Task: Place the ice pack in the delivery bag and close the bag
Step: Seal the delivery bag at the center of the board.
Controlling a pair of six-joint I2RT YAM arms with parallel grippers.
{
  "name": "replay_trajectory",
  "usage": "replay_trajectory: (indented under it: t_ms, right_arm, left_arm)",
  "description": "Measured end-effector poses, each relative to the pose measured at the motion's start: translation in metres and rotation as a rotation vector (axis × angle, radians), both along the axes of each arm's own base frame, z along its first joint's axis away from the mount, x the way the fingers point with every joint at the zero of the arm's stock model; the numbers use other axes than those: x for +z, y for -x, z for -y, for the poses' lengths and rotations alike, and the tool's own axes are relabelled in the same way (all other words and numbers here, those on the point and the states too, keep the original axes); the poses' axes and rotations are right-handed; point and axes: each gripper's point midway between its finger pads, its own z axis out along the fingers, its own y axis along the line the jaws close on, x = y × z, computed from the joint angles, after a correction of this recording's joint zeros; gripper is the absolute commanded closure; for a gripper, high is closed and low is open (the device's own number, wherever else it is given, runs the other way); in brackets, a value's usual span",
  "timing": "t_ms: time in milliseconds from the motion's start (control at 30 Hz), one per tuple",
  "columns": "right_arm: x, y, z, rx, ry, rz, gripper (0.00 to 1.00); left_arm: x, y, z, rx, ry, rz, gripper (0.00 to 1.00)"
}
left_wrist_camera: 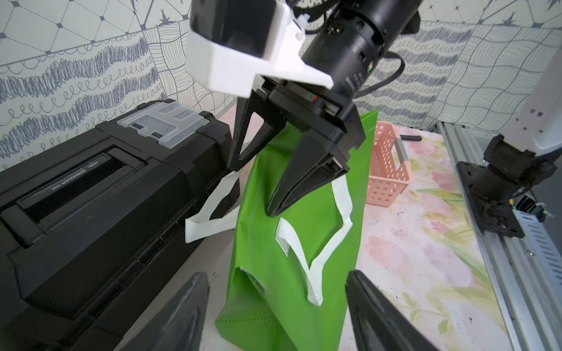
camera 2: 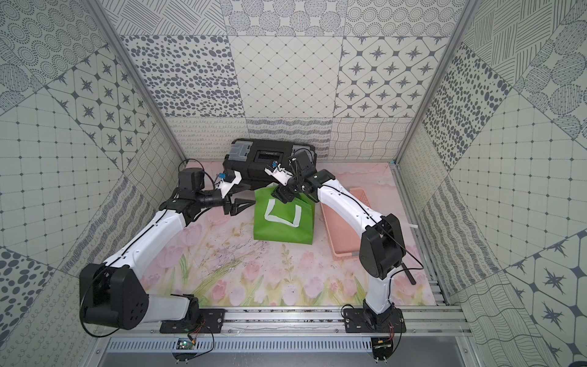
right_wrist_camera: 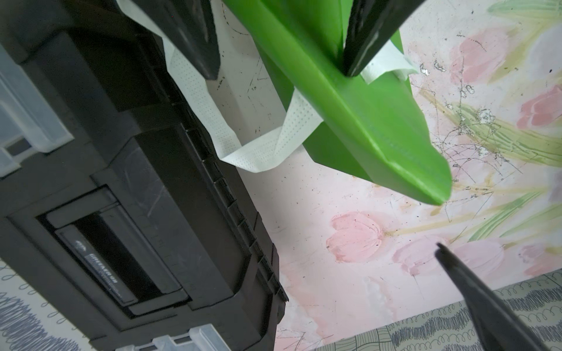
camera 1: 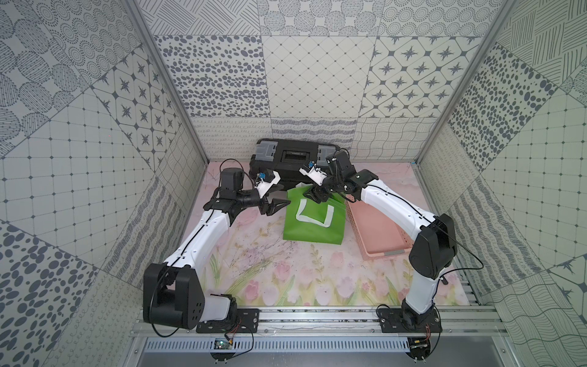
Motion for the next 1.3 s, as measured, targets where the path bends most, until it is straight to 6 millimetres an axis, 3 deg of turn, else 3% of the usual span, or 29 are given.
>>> replay_trajectory:
  t_ms: [100, 300, 533, 600, 667, 733, 833, 967, 1033, 1133, 1300]
  right_arm:
    - [0.0, 0.0, 0.0, 0.0, -0.001, 0.001, 0.31]
    - [-0.001, 0.0, -0.001, 0.002, -0.004, 0.003, 0.3]
    - [-0.001, 0.0, -0.002, 0.008, -0.012, 0.005, 0.25]
    - [0.001, -0.001, 0.0, 0.006, -0.016, 0.003, 0.2]
    - [0.004, 0.0, 0.004, 0.004, -0.023, 0.001, 0.12]
    - [0.011, 0.005, 0.016, 0.002, -0.032, 0.004, 0.03]
    - [0.032, 0.016, 0.044, -0.008, -0.061, 0.028, 0.01]
    - [0.071, 0.04, 0.098, -0.033, -0.149, 0.09, 0.01]
    - [0.075, 0.053, 0.122, -0.049, -0.169, 0.109, 0.01]
    - [0.06, 0.079, 0.13, -0.014, -0.188, 0.093, 0.01]
    - [-0.009, 0.099, 0.128, 0.006, -0.188, -0.019, 0.01]
  left_arm:
    - [-0.002, -0.012, 0.014, -0.025, 0.004, -0.026, 0.22]
    - [-0.016, -0.038, 0.033, -0.063, -0.001, -0.075, 0.38]
    - [-0.034, -0.048, 0.042, -0.097, -0.021, -0.124, 0.88]
    - [-0.036, -0.047, 0.043, -0.109, -0.024, -0.129, 0.98]
    - [-0.036, -0.045, 0.044, -0.12, -0.026, -0.126, 1.0]
    - [-0.036, -0.042, 0.043, -0.128, -0.029, -0.12, 1.0]
    - [-0.035, -0.037, 0.043, -0.141, -0.031, -0.116, 1.0]
    - [-0.033, -0.033, 0.043, -0.155, -0.03, -0.108, 1.0]
    - [-0.034, -0.032, 0.043, -0.158, -0.031, -0.11, 1.0]
    - [-0.034, -0.03, 0.043, -0.163, -0.031, -0.108, 1.0]
    - [-0.035, -0.029, 0.043, -0.164, -0.031, -0.108, 1.0]
